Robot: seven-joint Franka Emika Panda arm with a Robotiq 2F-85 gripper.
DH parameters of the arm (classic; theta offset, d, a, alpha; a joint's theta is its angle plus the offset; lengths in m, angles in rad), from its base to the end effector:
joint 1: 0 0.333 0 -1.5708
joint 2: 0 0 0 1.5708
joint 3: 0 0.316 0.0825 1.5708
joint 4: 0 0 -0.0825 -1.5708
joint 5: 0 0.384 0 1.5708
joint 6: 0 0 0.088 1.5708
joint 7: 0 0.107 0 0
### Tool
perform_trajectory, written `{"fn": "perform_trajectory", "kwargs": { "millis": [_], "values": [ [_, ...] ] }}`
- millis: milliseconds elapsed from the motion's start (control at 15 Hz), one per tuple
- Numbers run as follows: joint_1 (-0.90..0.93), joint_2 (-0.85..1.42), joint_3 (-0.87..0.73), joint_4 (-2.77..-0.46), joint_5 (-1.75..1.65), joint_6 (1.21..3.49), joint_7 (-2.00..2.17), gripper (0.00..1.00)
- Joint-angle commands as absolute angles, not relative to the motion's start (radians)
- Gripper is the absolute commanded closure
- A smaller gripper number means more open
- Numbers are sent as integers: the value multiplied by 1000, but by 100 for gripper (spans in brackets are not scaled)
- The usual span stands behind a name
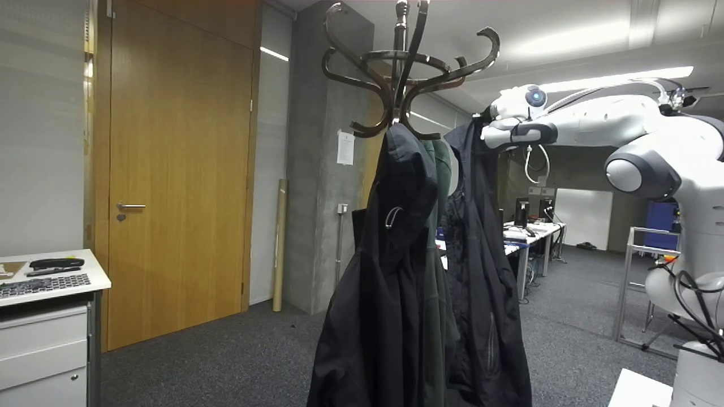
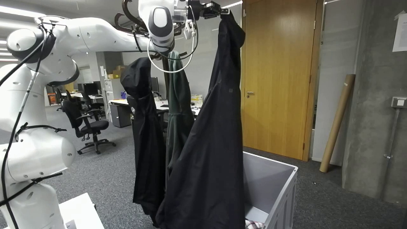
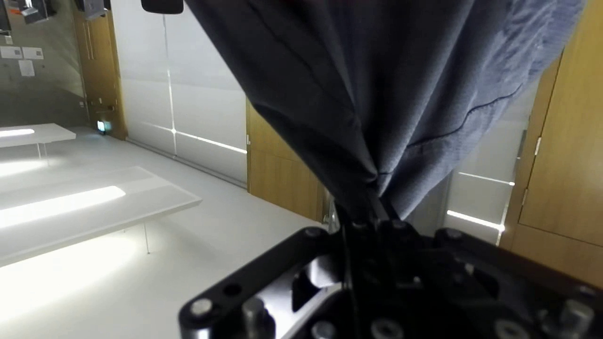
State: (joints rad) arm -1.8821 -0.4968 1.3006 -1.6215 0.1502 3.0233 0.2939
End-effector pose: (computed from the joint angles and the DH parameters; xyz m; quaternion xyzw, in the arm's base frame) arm 0.5587 -0.1115 0.8061 0.6877 -0.2044 0.6606 0.2210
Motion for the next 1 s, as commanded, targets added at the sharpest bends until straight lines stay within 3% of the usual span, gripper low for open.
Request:
{"fn": "perform_trajectory", "kwargs": {
  "millis": [0,800,933],
  "values": [
    [-1792,-444,1239,-1654,94,3001,267,100],
    [-1754,-273,1239,-1674,-20,2994,237,100],
    [-1789,-331,1256,-1713,10,2994,268,99]
  ]
}}
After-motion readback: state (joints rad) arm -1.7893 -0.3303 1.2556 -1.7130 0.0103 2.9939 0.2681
